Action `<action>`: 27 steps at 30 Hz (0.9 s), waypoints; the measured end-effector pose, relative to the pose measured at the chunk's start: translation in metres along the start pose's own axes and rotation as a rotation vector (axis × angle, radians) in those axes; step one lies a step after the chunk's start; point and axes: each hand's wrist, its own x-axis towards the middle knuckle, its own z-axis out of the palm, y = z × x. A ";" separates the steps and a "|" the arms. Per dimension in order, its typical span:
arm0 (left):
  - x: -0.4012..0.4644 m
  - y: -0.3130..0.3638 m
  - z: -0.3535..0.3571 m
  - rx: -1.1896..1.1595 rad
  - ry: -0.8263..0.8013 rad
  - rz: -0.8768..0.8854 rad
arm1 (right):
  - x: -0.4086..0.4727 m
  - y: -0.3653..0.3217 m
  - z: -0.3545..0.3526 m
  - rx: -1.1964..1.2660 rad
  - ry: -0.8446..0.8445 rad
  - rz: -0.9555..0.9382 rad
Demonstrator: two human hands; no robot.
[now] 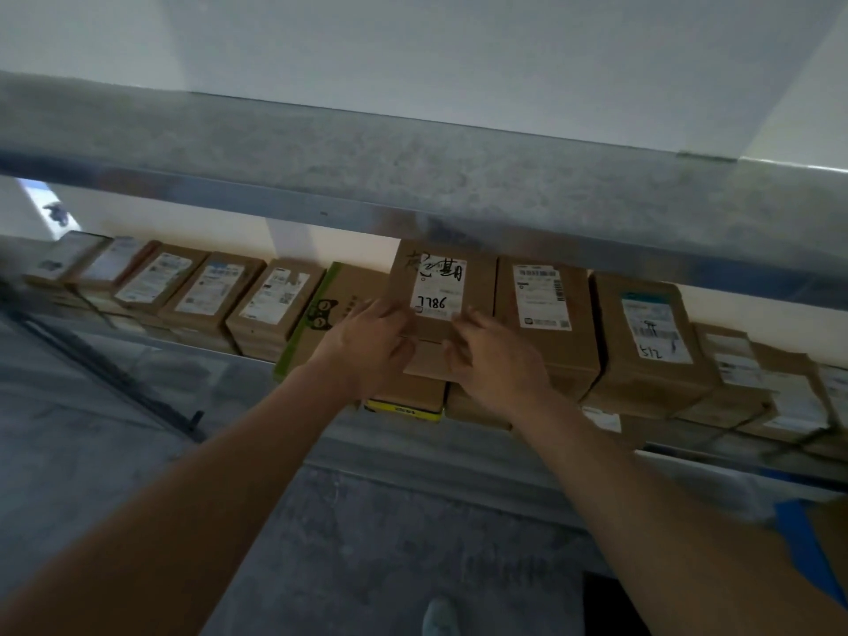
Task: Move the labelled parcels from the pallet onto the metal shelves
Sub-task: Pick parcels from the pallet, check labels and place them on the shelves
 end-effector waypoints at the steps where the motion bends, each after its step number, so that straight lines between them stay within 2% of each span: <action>1: 0.003 -0.001 0.002 -0.008 0.003 0.001 | 0.001 0.001 0.002 0.000 0.014 0.011; 11: 0.027 -0.023 0.013 -0.262 0.095 0.012 | 0.013 -0.015 0.021 0.118 0.170 0.051; 17: 0.006 -0.051 0.004 -0.215 0.114 0.019 | 0.011 -0.041 0.031 0.216 0.271 0.159; 21: 0.005 -0.065 -0.001 -0.172 0.083 0.054 | 0.015 -0.049 0.038 0.170 0.164 0.209; 27: 0.007 -0.078 0.008 -0.279 0.027 0.126 | 0.017 -0.059 0.040 0.323 0.028 0.206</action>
